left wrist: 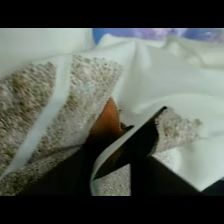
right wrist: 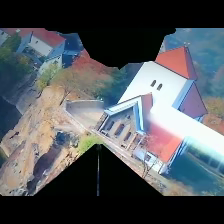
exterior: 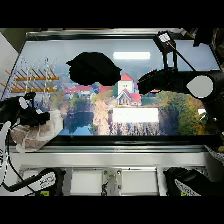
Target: Fold the clothes and pants, and hang the long-sleeved shirts on hangers.
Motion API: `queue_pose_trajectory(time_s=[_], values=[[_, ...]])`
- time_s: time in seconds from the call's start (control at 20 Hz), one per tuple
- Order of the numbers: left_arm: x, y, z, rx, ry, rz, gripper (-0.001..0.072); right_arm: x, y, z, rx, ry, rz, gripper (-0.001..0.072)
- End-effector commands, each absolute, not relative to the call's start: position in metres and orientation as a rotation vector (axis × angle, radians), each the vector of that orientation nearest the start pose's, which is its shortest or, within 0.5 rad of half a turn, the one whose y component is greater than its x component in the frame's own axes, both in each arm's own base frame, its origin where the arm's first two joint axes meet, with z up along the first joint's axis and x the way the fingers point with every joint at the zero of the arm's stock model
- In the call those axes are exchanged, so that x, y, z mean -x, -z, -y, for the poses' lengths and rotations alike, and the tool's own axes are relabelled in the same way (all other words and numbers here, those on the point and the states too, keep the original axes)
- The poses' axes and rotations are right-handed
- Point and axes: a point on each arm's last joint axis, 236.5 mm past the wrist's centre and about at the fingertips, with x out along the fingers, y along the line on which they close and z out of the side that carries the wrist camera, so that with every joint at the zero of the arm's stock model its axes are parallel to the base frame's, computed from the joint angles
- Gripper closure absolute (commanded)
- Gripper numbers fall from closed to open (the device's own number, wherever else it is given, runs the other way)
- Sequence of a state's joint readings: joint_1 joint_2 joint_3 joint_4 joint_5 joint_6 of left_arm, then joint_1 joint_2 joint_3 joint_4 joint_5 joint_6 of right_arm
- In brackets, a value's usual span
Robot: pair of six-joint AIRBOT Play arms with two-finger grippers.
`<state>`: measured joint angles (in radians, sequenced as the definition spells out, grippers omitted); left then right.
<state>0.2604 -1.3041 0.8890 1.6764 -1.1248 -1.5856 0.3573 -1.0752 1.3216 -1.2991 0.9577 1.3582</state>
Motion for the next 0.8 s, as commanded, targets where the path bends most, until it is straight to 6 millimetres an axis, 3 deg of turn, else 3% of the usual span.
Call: queue_pose_trajectory(time_s=[0.0, 0.1, 0.2, 0.3, 0.45, 0.6, 0.75], values=[[-0.284, 0.082, -0.099, 0.079, -0.238, -1.531, 0.0692, -0.384, -0.191, -0.199, 0.097, -0.575, -0.688, 0.0696], [-0.288, 0.046, -0.092, 0.051, -0.223, -1.446, 0.0692, -0.384, -0.192, -0.199, 0.097, -0.574, -0.687, 0.0696], [-0.279, -0.005, -0.065, 0.016, -0.166, -1.384, 0.0692, -0.384, -0.191, -0.199, 0.097, -0.575, -0.688, 0.0696], [-0.264, -0.055, -0.012, 0.035, -0.020, -1.291, 0.0692, -0.384, -0.191, -0.199, 0.097, -0.575, -0.688, 0.0695], [-0.239, -0.109, 0.084, 0.085, 0.293, -1.124, 0.0692, -0.383, -0.192, -0.200, 0.093, -0.578, -0.688, 0.0696], [-0.224, -0.142, 0.151, 0.149, 0.467, -0.997, 0.0692, -0.379, -0.196, -0.210, 0.018, -0.603, -0.696, 0.0695], [-0.232, -0.163, 0.209, 0.155, 0.615, -0.886, 0.0692, -0.387, -0.201, -0.192, 0.159, -0.568, -0.640, 0.0694]])
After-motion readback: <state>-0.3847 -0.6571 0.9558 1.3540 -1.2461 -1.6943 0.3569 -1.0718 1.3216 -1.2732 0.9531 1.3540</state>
